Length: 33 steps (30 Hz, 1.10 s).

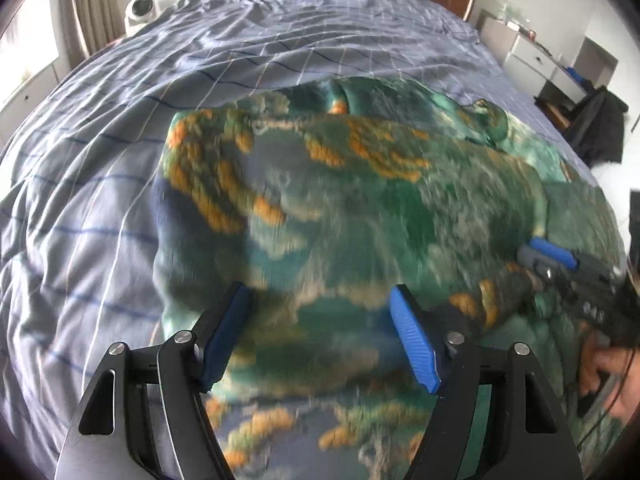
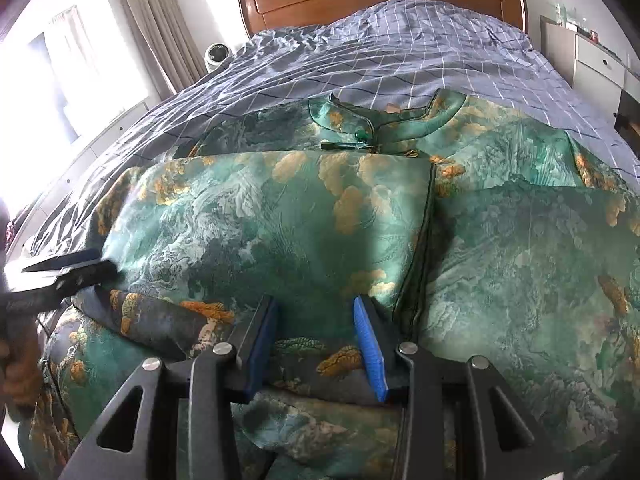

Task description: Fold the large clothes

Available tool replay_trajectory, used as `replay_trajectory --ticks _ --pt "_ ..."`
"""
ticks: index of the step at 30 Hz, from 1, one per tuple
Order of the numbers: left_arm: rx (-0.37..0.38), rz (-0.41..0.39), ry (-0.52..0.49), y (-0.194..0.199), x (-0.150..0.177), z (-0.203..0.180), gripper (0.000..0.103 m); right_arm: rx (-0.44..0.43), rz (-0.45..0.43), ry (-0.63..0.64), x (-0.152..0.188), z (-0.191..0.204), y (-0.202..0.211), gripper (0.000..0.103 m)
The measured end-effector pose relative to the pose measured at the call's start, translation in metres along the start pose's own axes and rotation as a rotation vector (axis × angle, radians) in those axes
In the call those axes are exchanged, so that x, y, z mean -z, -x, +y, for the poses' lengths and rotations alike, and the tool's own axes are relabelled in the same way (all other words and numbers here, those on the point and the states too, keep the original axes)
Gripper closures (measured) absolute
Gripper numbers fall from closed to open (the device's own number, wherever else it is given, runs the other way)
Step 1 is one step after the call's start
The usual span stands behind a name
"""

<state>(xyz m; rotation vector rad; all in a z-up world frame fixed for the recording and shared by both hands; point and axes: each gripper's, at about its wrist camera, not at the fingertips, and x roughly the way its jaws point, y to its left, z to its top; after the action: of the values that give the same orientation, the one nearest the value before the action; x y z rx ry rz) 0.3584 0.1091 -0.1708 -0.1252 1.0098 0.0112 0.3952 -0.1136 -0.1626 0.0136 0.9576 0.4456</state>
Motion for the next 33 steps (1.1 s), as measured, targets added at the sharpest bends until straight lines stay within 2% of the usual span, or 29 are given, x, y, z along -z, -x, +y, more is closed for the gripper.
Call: replay_trajectory --ticks 4,7,9,13,17,18,20,21,23,27,31,33 --pt "-0.003 0.0 -0.018 0.01 0.014 0.0 0.029 0.028 0.004 0.02 0.0 0.005 0.0 0.063" --pt "-0.002 0.028 -0.023 0.018 0.03 0.0 0.023 0.044 0.008 0.031 0.0 0.006 -0.001 0.063" --pt "0.005 0.034 -0.016 0.027 0.044 0.001 0.022 0.051 0.01 0.037 -0.001 0.007 -0.001 0.063" --pt "0.006 -0.011 -0.029 0.065 0.077 0.003 0.02 0.05 0.006 0.035 0.0 0.007 0.003 0.063" --pt "-0.01 -0.07 -0.022 0.103 0.102 0.014 0.012 0.046 0.009 0.052 -0.005 0.01 0.014 0.06" --pt "-0.016 -0.08 -0.014 0.11 0.107 0.019 0.011 0.056 0.007 0.059 -0.006 0.012 0.021 0.057" --pt "-0.034 -0.095 0.01 0.124 0.115 0.033 0.011 0.069 -0.005 0.064 -0.005 0.015 0.038 0.024" --pt "-0.043 -0.097 0.021 0.129 0.118 0.038 0.011 0.074 -0.015 0.061 -0.004 0.015 0.05 0.02" --pt "-0.059 -0.094 0.047 0.136 0.125 0.05 0.011 0.054 -0.041 0.054 0.002 0.011 0.074 0.02" --pt "0.003 -0.048 0.074 0.14 0.141 0.068 0.01 0.056 -0.053 0.014 0.03 -0.019 0.125 0.02" --pt "0.101 0.006 0.065 0.132 0.157 0.068 0.009 0.138 -0.043 -0.092 0.079 -0.082 0.183 0.02" --pt "0.105 0.021 0.046 0.128 0.164 0.064 0.007 0.195 -0.027 -0.156 0.11 -0.117 0.213 0.02"
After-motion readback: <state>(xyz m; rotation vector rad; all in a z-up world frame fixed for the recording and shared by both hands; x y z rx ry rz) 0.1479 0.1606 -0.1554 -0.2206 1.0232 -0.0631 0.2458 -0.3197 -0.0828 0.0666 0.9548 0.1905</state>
